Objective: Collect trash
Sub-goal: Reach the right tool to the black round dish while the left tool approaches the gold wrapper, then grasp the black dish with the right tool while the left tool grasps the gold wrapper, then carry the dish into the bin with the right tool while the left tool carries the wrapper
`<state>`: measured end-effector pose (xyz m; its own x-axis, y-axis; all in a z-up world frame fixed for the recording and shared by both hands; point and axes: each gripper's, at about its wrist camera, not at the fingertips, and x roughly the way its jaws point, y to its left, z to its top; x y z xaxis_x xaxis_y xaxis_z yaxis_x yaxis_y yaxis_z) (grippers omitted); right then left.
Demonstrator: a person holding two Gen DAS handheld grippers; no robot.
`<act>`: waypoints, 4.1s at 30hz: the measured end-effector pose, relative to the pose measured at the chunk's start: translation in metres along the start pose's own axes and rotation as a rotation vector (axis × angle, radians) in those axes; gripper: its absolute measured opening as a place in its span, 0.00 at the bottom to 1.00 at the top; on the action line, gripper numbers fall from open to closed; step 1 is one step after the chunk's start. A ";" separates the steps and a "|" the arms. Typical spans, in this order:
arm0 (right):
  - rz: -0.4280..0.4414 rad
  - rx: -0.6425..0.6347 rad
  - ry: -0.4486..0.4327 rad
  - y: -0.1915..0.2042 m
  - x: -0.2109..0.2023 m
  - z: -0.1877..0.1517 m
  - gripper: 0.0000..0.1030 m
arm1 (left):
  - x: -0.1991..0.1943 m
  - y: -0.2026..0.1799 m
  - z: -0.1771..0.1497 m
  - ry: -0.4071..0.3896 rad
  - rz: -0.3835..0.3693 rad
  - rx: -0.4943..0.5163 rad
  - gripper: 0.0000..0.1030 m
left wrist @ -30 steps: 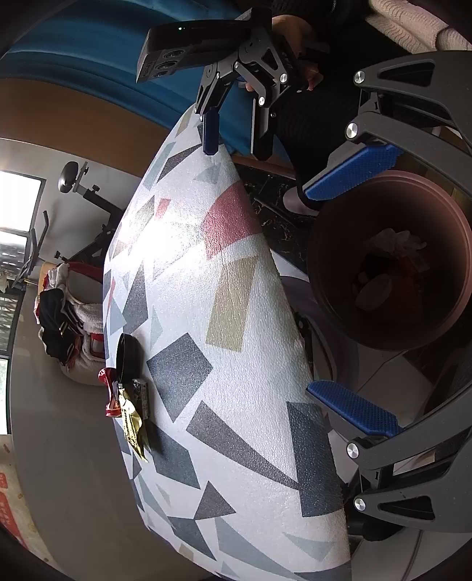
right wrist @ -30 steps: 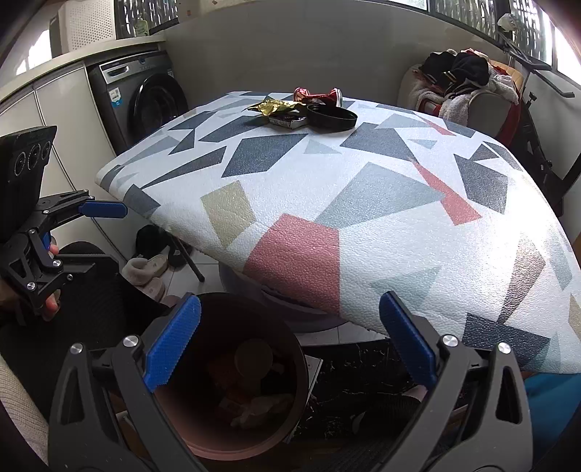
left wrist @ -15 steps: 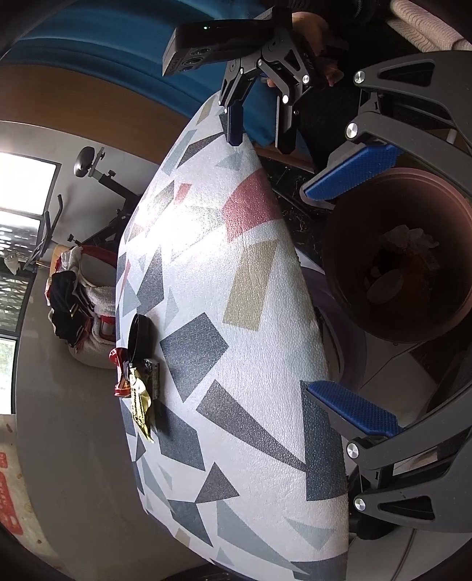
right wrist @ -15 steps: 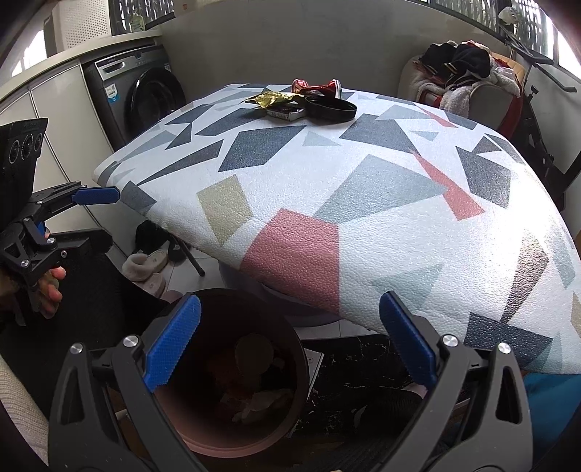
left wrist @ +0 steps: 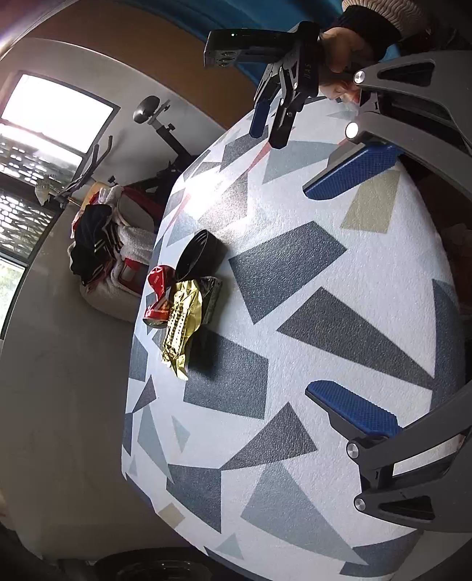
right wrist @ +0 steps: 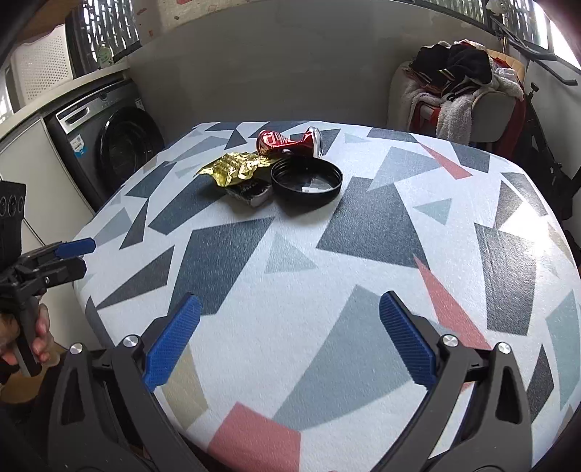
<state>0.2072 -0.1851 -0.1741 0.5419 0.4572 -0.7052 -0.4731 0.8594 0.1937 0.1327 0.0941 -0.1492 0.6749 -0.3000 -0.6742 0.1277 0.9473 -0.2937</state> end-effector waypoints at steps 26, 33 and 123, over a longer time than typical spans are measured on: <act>-0.107 0.147 0.171 -0.012 0.177 0.109 0.89 | 0.062 0.084 0.042 0.027 -0.104 -0.369 0.86; -0.037 0.098 0.111 -0.010 0.148 0.096 0.89 | 0.081 0.111 0.046 0.044 -0.195 -0.603 0.67; 0.010 0.035 -0.112 0.011 -0.118 -0.137 0.89 | -0.039 -0.141 -0.149 0.069 -0.070 0.566 0.58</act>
<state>0.0434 -0.2610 -0.1821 0.6127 0.4868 -0.6226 -0.4551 0.8614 0.2256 -0.0197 -0.0446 -0.1821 0.6044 -0.3531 -0.7142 0.5524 0.8317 0.0563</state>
